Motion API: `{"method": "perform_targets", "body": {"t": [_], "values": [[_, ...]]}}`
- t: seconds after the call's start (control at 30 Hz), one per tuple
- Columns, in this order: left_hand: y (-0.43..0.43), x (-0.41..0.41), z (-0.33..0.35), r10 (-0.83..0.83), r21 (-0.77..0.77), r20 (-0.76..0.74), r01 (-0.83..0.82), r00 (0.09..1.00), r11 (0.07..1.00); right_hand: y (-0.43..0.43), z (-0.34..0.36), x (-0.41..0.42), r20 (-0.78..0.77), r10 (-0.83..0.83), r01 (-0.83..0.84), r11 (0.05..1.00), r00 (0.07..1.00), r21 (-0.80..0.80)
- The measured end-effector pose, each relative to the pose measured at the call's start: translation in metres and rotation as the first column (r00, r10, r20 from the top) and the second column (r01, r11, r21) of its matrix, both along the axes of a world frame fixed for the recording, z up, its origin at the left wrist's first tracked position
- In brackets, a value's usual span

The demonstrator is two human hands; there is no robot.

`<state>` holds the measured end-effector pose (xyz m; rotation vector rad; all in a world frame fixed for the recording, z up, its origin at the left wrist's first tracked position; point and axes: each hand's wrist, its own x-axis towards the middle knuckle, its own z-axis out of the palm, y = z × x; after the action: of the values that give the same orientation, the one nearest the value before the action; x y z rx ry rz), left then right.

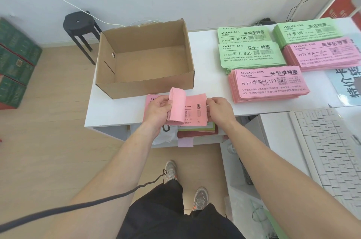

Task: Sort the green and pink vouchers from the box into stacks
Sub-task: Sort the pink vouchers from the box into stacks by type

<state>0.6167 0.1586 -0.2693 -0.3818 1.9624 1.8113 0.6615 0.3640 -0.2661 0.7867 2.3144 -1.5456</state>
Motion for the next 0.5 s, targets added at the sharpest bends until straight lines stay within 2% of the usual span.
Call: {"method": "perform_targets", "body": {"t": [0.5], "values": [[0.0019, -0.0025, -0.0049, 0.002, -0.018, 0.009, -0.002, 1.0, 1.0, 0.0053, 0.0029, 0.0016, 0.018, 0.022, -0.022, 1.0, 1.0, 0.014]]}}
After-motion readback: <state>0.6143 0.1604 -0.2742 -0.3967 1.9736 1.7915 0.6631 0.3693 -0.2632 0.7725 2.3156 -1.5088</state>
